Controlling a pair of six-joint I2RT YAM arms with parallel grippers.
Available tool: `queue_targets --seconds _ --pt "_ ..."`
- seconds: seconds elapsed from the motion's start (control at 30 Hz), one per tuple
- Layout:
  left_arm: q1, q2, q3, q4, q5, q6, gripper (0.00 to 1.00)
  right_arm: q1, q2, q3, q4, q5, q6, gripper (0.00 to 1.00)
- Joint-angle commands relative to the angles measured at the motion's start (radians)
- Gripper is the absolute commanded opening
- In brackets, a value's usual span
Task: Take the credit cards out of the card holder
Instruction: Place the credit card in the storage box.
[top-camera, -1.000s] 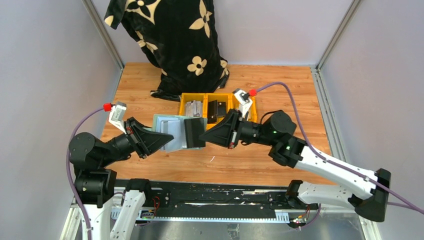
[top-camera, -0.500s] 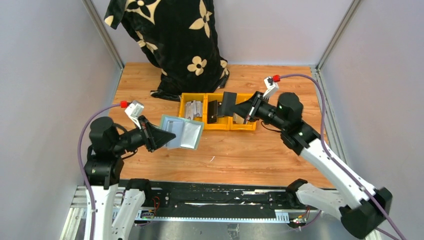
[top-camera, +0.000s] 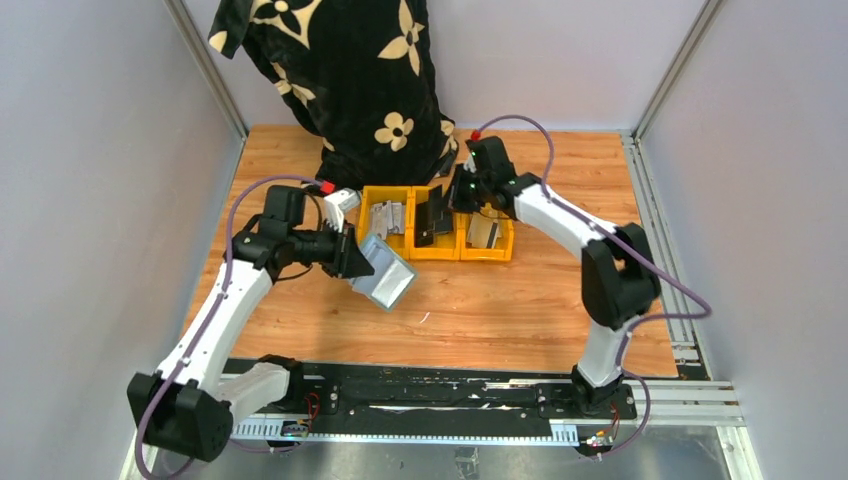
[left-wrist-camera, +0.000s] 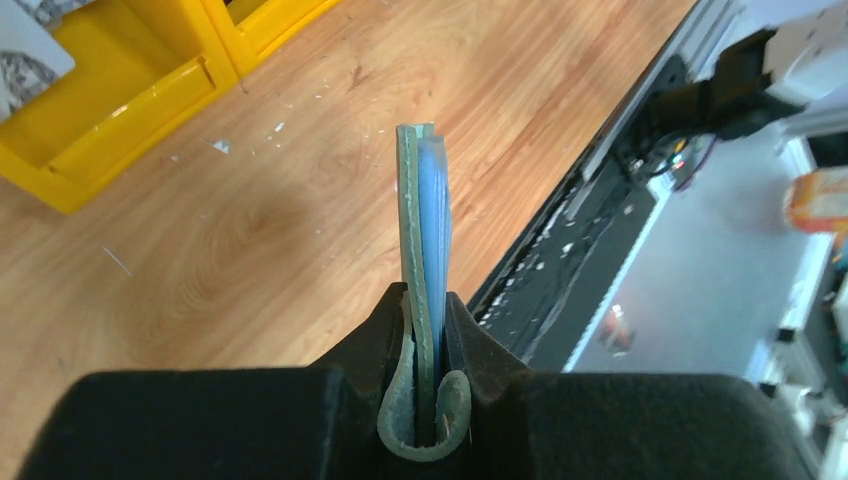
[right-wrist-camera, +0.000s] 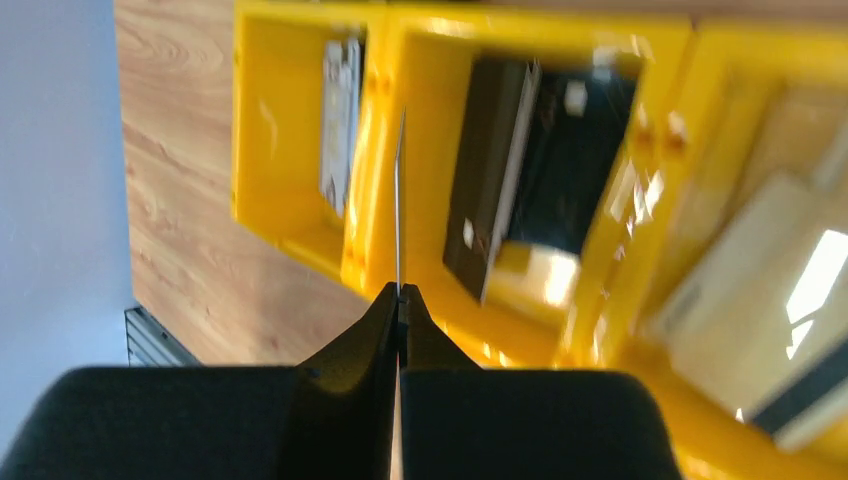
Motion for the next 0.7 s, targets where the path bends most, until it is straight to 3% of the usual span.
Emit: queue_targets --seconds 0.0,0.37,0.47,0.6,0.67 --pt "-0.079 0.097 0.063 0.004 -0.083 0.183 0.0 -0.003 0.188 0.229 -0.136 0.007 -0.061 0.0" --pt "-0.259 0.398 0.049 0.085 -0.404 0.519 0.0 0.022 0.407 0.395 -0.145 0.049 -0.053 0.02" --pt "-0.312 0.412 0.047 0.122 -0.488 0.597 0.0 0.02 0.38 0.366 -0.113 0.034 -0.076 0.16" --pt "-0.366 0.398 0.067 0.141 -0.565 0.685 0.18 0.02 0.256 0.223 -0.021 0.042 -0.076 0.42" --pt "-0.387 0.397 0.056 0.173 -0.589 0.678 0.2 0.02 0.193 0.167 0.0 0.049 -0.069 0.49"
